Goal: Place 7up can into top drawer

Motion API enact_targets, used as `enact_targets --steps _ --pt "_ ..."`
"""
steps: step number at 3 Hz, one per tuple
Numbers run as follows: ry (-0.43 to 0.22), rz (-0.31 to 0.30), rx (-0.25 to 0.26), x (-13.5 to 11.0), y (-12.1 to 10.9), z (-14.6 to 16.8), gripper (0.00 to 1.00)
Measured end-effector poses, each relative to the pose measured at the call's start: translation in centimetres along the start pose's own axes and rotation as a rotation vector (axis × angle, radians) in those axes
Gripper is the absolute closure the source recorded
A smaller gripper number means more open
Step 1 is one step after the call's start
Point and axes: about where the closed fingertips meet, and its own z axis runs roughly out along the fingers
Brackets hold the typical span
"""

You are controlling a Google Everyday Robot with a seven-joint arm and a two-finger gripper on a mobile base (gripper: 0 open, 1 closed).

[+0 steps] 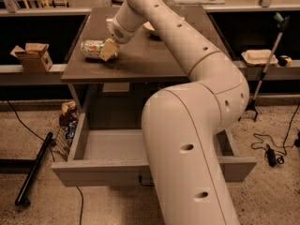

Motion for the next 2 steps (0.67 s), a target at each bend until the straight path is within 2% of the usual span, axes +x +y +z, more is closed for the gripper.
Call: enact_targets --steps 1,2 --pt "-0.057 -0.015 0.014 -0.2 0.2 -2.2 0.85" --pt "-0.133 -0.010 0.063 0.5 0.8 -6.6 1.00"
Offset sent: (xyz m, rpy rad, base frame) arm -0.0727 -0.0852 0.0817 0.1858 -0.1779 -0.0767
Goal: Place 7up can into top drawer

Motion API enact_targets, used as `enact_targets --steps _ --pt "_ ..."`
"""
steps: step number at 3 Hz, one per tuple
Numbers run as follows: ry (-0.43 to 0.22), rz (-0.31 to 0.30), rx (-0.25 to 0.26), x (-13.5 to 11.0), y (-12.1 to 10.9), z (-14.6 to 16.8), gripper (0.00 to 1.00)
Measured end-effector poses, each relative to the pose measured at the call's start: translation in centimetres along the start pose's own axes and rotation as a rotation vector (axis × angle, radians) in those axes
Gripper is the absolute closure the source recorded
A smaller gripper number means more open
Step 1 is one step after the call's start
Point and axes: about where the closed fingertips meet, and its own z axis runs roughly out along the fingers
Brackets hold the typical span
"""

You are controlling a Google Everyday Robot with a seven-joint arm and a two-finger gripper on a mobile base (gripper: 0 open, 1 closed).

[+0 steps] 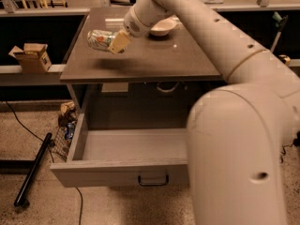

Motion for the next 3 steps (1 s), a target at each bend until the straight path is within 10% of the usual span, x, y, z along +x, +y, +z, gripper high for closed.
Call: enact_targets --steps 3 --pt "-0.133 -0.017 -0.006 4.9 4.5 -5.8 1.00"
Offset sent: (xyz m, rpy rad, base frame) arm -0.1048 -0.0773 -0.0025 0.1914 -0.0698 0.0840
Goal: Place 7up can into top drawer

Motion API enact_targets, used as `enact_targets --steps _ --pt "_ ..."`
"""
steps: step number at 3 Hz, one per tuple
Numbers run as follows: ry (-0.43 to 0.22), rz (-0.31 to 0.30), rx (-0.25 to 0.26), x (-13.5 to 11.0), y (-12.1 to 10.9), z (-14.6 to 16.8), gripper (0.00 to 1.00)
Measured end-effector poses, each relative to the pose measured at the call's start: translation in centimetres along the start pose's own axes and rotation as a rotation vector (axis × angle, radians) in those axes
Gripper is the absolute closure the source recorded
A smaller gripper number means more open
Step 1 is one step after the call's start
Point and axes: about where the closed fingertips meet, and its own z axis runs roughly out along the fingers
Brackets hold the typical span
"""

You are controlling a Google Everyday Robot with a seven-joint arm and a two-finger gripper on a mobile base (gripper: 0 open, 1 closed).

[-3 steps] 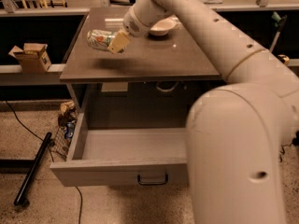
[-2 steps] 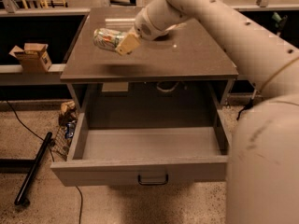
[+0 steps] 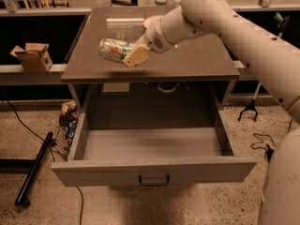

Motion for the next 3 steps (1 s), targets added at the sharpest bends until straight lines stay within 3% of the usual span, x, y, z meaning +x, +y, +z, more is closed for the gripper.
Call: enact_targets --steps 1,3 --pt "0.029 -0.013 0.016 1.7 0.7 -0.7 1.00" --pt "0.083 -0.018 0.116 8.8 3.2 -5.9 1.00"
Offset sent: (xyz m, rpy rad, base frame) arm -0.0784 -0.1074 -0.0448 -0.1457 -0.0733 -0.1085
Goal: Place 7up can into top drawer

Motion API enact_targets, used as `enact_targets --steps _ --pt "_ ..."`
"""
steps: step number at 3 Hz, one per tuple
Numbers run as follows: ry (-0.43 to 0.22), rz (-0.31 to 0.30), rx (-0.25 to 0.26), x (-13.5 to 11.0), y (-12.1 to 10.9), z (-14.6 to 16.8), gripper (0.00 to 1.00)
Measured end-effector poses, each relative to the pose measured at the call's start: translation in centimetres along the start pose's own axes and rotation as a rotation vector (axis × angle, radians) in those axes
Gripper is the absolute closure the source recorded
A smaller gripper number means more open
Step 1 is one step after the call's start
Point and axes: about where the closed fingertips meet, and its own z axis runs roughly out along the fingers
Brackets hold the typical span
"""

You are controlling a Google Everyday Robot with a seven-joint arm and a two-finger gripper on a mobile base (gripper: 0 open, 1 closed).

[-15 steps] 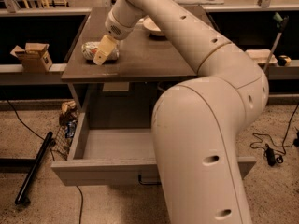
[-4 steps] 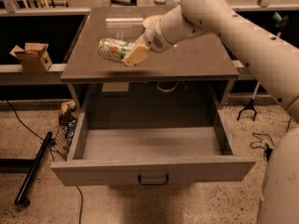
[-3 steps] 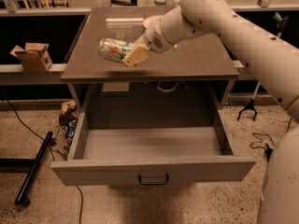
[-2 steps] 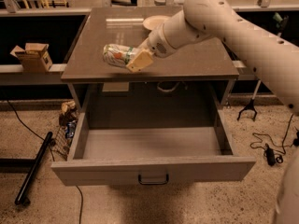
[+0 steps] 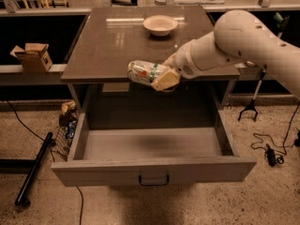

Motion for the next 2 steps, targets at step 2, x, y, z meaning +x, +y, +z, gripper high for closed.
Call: enact_targets --steps 2 --pt "-0.003 0.085 0.021 7.13 0.25 -1.88 1.00"
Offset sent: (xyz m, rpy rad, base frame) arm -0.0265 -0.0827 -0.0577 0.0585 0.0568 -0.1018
